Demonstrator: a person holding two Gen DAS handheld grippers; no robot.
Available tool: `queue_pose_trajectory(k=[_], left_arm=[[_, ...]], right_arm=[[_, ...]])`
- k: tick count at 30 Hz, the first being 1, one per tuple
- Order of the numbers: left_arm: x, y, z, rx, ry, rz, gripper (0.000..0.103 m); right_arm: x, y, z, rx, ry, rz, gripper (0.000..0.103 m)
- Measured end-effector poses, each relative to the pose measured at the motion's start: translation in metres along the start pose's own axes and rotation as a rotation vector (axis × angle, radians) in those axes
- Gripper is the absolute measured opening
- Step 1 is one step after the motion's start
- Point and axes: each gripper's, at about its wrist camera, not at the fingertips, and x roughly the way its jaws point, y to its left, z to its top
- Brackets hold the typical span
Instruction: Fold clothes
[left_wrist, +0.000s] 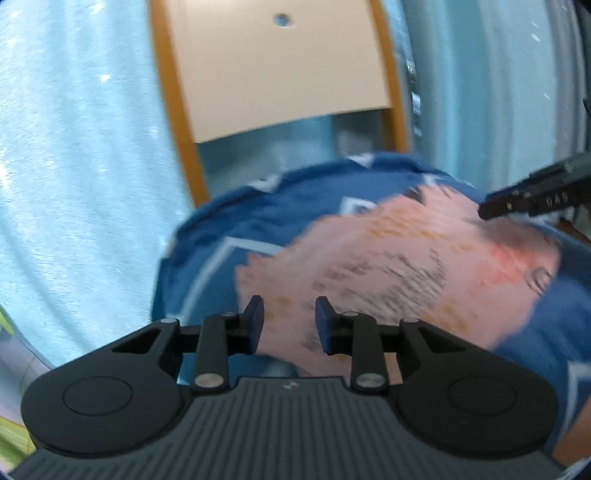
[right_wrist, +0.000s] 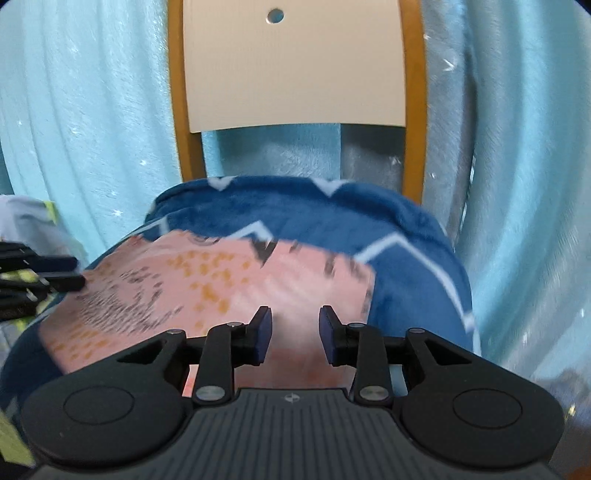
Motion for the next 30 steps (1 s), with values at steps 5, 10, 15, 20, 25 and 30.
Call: queue_pose_trajectory(k=[5, 10, 15, 20, 25, 30], left_arm=[[0.005, -0.004, -0.007, -0.011, 0.049, 0.023, 0.026], [-0.015, -0.003, 0.001, -0.025, 0.071, 0.057, 0.026], [-0.034, -0.010, -0.003, -0.062, 0.082, 0.055, 0.026], [-0.052, -0.021, -0.007, -0.091, 0.086, 0.044, 0.033], [-0.062, -0.031, -0.014, -0.131, 0.089, 0.029, 0.042], [-0.065, -0.039, -0.024, -0.149, 0.105, 0.015, 0.046]], right_arm=[[-0.009, 0.003, -0.018, -0.015, 0.038, -0.011, 0.036], [-0.034, 0.010, -0.021, -0.011, 0.014, -0.012, 0.039], [-0.050, 0.017, -0.039, 0.016, 0.027, -0.015, 0.043], [-0.072, 0.023, -0.046, 0.041, 0.012, -0.043, 0.050], [-0.082, 0.030, -0.064, 0.067, 0.053, -0.049, 0.058], [-0.087, 0.035, -0.079, 0.096, 0.075, -0.052, 0.068]])
